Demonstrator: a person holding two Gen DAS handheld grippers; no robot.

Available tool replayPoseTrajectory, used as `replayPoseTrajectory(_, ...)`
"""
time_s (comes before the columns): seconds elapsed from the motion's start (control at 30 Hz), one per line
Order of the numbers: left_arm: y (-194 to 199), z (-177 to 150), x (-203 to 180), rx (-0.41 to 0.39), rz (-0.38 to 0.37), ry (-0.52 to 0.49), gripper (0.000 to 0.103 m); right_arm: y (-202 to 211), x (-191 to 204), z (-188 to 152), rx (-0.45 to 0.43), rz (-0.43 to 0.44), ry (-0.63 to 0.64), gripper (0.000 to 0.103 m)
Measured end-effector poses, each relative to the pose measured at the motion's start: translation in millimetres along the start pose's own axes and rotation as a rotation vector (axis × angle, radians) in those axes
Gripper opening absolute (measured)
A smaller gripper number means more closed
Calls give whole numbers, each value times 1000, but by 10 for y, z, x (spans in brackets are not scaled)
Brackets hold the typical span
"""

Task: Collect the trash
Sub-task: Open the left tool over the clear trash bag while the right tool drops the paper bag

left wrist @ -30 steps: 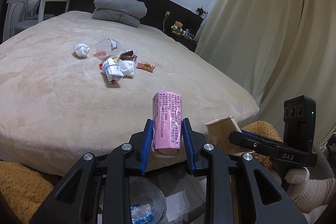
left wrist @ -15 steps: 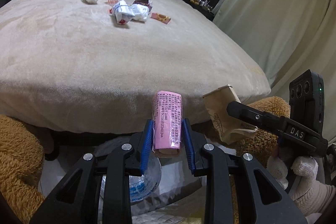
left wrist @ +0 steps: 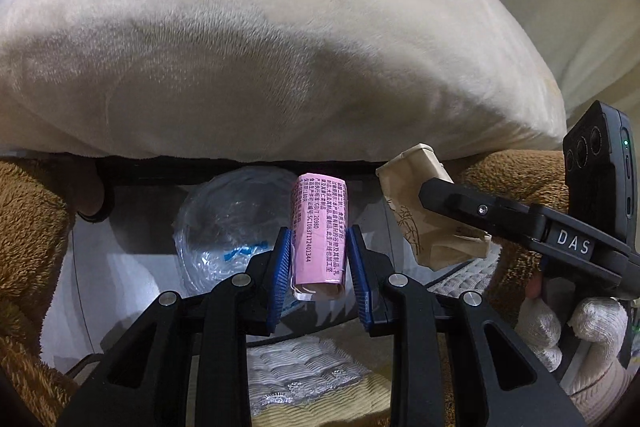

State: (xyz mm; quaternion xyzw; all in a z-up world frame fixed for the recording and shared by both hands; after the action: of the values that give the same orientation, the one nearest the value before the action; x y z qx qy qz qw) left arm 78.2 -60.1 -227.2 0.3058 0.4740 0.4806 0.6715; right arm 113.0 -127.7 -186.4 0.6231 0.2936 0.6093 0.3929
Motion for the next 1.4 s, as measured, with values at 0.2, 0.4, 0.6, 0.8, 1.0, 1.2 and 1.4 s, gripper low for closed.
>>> replayPoseTrajectory(0.2, -263, -72, 124, 109, 19, 53, 28, -275, -112, 23, 69, -33, -73, 61)
replayPoseTrajectory(0.4, -363, -112, 279, 161, 47, 103, 28, -510, -233, 22, 124, -91, -132, 61)
replayPoseTrajectory(0.6, -424, -130, 273, 206, 57, 106, 28, -700, -297, -16, 193, -100, -171, 61)
replayPoseTrajectory(0.8, -452, -167, 269, 227, 47, 100, 28, -732, -295, -80, 209, -112, -158, 63)
replayPoseTrajectory(1.0, -464, -183, 246, 239, 49, 94, 49, -709, -323, -62, 203, -104, -181, 67)
replayPoseTrajectory(1.2, -427, -156, 271, 216, 51, 109, 55, -672, -327, -37, 198, -97, -190, 69)
replayPoseTrajectory(1.4, -360, -116, 275, 184, 46, 115, 55, -623, -319, -33, 192, -76, -185, 69)
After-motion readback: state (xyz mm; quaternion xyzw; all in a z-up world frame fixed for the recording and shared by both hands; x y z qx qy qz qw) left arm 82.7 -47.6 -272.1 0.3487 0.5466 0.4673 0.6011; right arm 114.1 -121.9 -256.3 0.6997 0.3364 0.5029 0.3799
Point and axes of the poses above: each gripper's, at about its wrist camera, not at the fingertips, and y roughly against the way its jaws point, x to its left, z to its top, the point moved 8 cm from there along -y, roughly the way its jaws point, and after that the axes turned 15 degrees about -y, right-handed, at the moved point
